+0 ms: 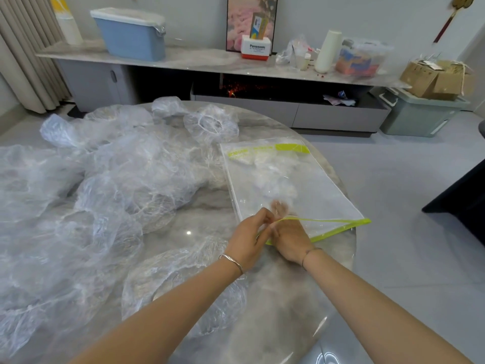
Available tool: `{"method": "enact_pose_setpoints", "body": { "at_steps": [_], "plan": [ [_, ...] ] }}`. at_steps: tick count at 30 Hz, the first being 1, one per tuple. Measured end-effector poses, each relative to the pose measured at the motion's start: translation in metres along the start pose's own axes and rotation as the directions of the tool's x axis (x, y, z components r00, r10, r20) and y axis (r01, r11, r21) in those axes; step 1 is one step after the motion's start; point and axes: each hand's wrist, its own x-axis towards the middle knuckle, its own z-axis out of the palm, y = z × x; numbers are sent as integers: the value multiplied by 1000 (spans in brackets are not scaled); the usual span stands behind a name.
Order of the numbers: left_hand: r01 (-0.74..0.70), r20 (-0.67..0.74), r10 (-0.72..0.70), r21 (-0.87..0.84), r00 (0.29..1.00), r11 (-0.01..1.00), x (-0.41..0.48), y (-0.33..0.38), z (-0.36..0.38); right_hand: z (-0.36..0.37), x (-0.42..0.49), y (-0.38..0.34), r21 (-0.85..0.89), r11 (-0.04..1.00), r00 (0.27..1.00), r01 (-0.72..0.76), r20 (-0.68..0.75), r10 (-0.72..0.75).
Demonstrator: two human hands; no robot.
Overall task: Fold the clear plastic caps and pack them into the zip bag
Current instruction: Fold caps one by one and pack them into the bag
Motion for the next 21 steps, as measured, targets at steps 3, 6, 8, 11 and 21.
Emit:
{"method": "enact_pose_setpoints", "body": {
  "at_steps": [3,6,8,11,21],
  "plan": [
    [-21,-11,21,-7,1000,1000,-1,-2,-1,-8,30,-5,-221,962,984,-158,46,172],
    [-24,-19,24,-26,1000,999,1,-3,-1,-8,52,-1,-115,969,975,-221,-20,220],
    [-15,-15,14,-44,1000,999,1,-4,-1,-7,50,4,-130,973,981,-192,-9,192],
    [23,-5,-23,-77,1000,997,2,-8,0,-7,19,13,-63,995,997,-77,-15,76],
    [51,106,-105,421,989,905,-14,-4,-52,-26,-111,-5,52,993,991,106,77,-109]
  ]
}}
